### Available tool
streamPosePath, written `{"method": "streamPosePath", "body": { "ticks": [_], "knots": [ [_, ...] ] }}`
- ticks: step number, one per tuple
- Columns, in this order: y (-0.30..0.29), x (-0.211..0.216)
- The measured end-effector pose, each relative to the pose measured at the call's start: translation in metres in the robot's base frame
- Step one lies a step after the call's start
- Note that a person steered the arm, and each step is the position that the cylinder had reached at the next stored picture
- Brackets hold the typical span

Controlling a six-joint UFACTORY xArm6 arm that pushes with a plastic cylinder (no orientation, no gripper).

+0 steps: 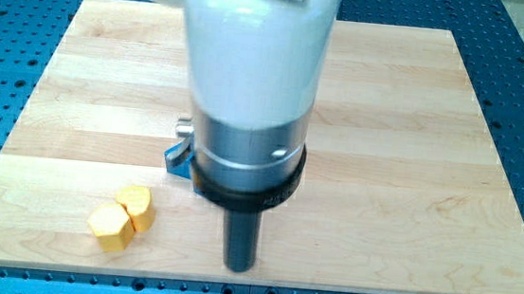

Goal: Separate the yellow blocks

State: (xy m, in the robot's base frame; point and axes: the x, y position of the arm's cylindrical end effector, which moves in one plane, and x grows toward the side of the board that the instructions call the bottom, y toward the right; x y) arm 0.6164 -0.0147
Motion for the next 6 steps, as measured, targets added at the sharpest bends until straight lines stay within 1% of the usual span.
{"method": "streamPosePath", "body": {
  "ticks": [3,4,6],
  "knots": [
    [-0.018,0.002],
    [-0.038,0.002],
    [-0.167,0.002]
  ]
}}
